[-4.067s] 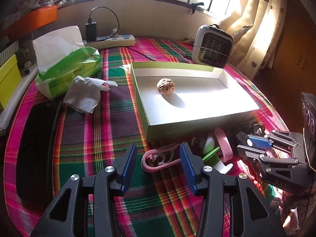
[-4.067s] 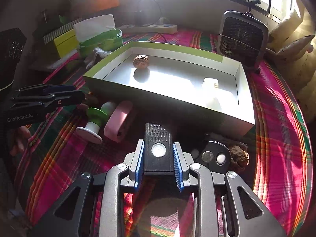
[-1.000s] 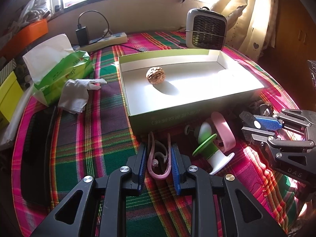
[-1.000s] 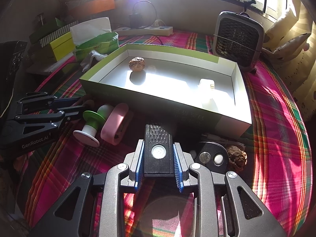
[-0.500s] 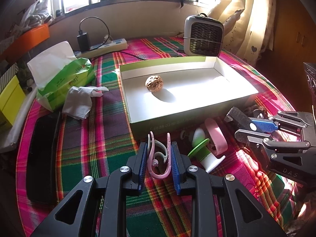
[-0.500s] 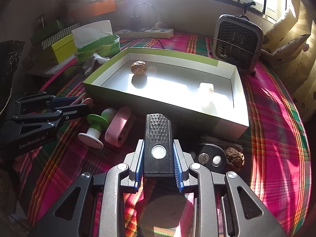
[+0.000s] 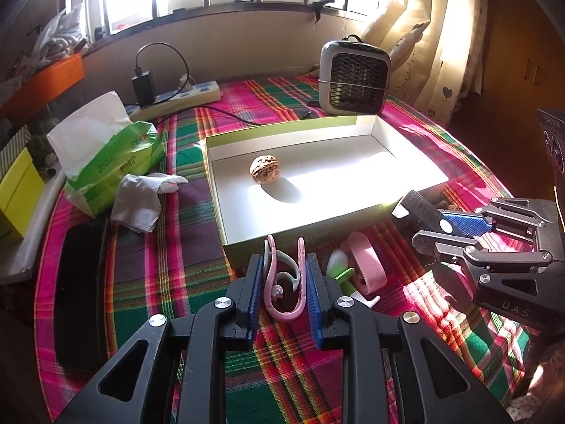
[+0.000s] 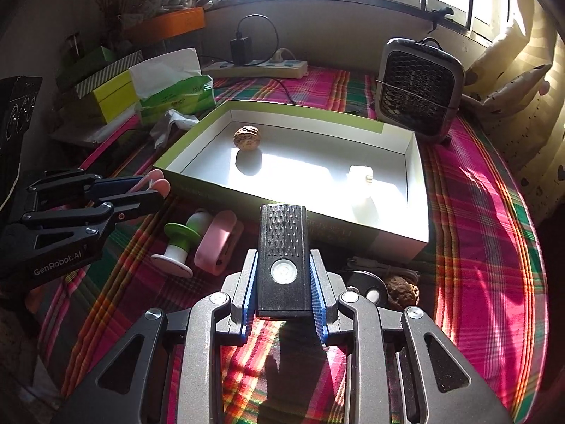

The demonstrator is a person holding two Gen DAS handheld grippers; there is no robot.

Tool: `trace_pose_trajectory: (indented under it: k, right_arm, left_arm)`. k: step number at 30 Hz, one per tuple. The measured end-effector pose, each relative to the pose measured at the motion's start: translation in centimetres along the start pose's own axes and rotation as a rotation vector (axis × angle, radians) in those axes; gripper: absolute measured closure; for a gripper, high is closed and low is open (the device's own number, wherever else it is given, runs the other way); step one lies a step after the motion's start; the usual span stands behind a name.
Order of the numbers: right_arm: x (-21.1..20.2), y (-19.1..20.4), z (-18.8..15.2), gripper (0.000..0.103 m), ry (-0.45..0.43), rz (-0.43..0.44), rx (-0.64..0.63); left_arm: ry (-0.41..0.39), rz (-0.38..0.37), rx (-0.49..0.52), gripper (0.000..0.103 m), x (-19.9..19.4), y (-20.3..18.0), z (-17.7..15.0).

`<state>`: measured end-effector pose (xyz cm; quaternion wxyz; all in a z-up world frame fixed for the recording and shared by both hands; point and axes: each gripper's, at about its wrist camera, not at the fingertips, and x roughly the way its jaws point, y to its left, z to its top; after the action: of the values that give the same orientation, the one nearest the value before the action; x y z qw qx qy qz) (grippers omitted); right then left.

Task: Organize objects
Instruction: 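Carry the black device in the right tool and pink clip in the left tool into the box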

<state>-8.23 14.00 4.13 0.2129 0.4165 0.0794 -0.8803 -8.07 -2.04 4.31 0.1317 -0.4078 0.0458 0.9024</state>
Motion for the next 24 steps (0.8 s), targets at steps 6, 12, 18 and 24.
trace_pose_trajectory:
  k: [6, 12, 18, 24]
  right_arm:
    - [-0.5, -0.3, 0.8, 0.075, -0.013, -0.003, 0.004]
    - [-0.5, -0.6, 1.8, 0.075, -0.018, -0.007, 0.001]
    - [-0.1, -1.2, 3.1, 0.075, -0.014, -0.006, 0.003]
    - [0.6, -1.6, 4.6, 0.075, -0.007, -0.006, 0.0]
  left_arm:
    - [-0.014, -0.002, 0.002, 0.082, -0.2, -0.2, 0.9]
    - [-0.018, -0.01, -0.007, 0.082, 0.1, -0.2, 1.7]
    - [-0.027, -0.015, -0.012, 0.082, 0.3, -0.1, 2.7]
    - [-0.02, -0.022, -0.024, 0.082, 1.2, 0.2, 3.4]
